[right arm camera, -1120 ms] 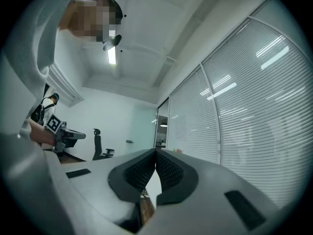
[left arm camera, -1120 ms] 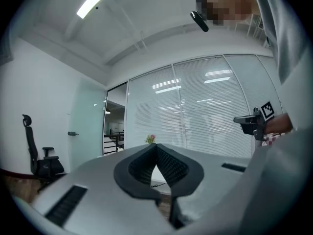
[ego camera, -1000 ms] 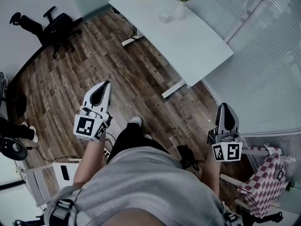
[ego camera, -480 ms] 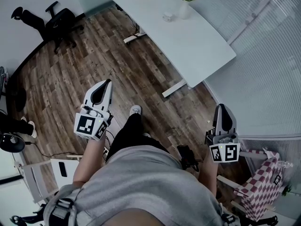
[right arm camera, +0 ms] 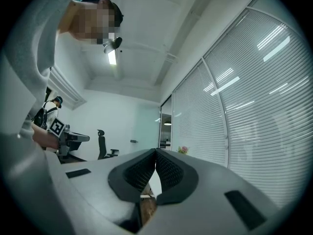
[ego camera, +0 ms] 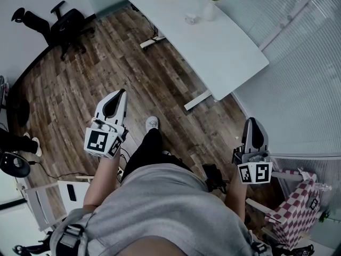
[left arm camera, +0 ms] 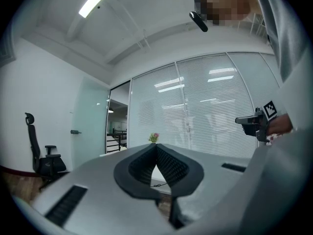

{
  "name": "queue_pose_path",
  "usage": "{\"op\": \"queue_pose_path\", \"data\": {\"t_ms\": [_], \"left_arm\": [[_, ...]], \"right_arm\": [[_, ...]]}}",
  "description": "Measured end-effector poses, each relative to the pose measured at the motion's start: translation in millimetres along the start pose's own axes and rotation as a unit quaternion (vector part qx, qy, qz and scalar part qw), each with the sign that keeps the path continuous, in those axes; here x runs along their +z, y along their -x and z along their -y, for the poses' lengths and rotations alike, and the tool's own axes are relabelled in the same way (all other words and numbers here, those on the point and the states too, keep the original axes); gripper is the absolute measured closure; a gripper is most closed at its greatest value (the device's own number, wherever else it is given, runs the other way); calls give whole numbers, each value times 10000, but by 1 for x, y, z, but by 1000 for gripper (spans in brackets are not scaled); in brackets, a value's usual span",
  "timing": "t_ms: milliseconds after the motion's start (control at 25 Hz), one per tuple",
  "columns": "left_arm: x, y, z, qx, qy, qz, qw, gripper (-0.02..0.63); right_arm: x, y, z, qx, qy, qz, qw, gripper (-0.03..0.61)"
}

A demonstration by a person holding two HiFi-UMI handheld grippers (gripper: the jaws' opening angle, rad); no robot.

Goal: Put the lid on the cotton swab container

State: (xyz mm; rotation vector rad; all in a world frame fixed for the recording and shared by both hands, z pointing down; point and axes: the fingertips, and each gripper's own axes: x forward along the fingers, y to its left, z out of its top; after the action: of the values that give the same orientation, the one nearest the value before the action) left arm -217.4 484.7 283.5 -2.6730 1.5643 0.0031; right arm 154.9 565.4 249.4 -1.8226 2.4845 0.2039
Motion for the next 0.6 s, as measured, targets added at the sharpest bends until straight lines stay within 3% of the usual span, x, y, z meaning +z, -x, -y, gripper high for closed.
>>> {"op": "queue_pose_path", "data": {"t_ms": [600], "left_arm": [[-8, -41, -25, -3, 8, -90, 10000, 607]], "right_arm": [[-12, -62, 2, 281, 20, -121, 9995, 552]]}}
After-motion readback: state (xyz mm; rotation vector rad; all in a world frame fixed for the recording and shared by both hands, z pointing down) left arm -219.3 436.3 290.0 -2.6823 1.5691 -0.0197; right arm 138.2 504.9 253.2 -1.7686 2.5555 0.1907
